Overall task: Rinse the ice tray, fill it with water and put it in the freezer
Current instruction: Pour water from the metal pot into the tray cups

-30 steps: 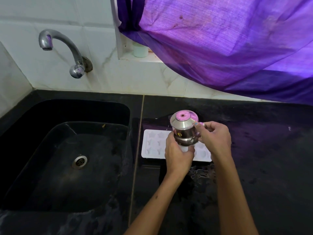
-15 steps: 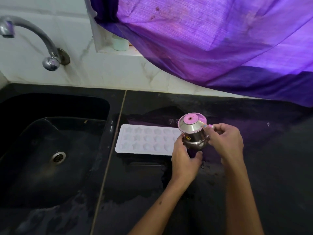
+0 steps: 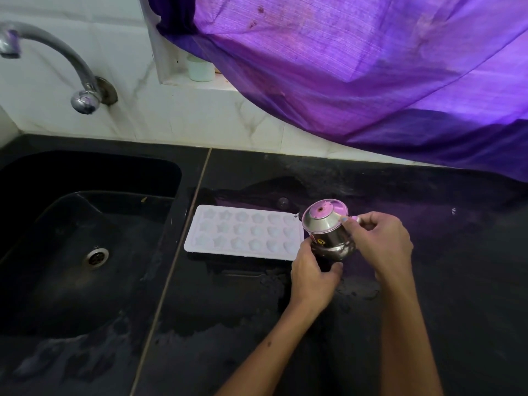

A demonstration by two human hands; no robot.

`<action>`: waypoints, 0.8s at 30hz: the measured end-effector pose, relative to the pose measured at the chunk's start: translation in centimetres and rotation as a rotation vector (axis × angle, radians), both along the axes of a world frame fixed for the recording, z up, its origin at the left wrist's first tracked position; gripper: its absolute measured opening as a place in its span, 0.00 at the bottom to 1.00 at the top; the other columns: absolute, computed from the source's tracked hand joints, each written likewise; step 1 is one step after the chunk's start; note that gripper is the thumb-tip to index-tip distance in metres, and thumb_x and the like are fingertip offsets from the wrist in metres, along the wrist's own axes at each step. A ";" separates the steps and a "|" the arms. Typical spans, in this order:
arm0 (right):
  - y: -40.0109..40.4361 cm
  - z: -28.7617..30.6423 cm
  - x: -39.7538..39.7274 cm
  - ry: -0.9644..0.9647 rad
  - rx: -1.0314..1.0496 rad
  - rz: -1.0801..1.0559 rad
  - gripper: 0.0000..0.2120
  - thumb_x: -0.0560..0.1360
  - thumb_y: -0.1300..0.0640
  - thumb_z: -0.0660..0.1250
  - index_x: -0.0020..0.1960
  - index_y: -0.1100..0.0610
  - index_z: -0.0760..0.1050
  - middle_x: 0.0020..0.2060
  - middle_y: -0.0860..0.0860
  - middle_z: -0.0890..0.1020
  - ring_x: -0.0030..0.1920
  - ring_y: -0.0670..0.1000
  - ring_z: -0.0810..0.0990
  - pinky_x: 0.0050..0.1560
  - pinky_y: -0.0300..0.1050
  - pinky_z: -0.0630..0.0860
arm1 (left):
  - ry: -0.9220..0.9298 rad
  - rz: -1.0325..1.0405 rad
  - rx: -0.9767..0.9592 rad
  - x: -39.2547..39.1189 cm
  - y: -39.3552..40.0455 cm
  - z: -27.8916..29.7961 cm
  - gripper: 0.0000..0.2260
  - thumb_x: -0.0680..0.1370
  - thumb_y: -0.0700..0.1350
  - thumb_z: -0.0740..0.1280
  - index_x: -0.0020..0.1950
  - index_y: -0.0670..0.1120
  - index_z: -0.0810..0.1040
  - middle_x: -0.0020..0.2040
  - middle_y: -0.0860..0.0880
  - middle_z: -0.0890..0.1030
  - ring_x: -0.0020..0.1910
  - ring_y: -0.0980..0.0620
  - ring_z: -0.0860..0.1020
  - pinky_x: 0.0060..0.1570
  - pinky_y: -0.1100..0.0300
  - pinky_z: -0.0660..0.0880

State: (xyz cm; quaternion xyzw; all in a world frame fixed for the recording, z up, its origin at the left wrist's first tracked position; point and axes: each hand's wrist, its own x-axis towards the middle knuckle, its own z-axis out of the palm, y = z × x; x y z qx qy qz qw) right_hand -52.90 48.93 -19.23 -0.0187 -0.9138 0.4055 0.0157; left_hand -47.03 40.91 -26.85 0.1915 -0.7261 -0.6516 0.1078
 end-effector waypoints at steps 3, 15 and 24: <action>0.2 0.1 -0.1 -0.008 0.000 0.004 0.10 0.73 0.47 0.70 0.40 0.54 0.80 0.34 0.47 0.81 0.42 0.52 0.79 0.47 0.46 0.69 | -0.001 0.009 0.005 -0.1 0.3 0.2 0.24 0.70 0.40 0.72 0.64 0.48 0.70 0.51 0.57 0.77 0.52 0.60 0.75 0.54 0.65 0.72; 0.7 0.4 -0.5 -0.025 0.026 0.040 0.10 0.73 0.47 0.70 0.39 0.53 0.79 0.33 0.47 0.81 0.42 0.52 0.78 0.50 0.49 0.72 | -0.004 0.031 0.014 -0.3 1.2 -0.1 0.24 0.70 0.41 0.72 0.63 0.50 0.70 0.48 0.61 0.76 0.51 0.62 0.75 0.48 0.74 0.69; 1.2 0.3 -0.7 -0.060 -0.102 -0.008 0.11 0.70 0.48 0.71 0.35 0.54 0.78 0.31 0.48 0.82 0.40 0.54 0.83 0.53 0.55 0.78 | 0.028 0.056 -0.040 -0.4 1.5 0.4 0.24 0.69 0.41 0.72 0.62 0.53 0.69 0.51 0.59 0.77 0.53 0.61 0.75 0.52 0.69 0.70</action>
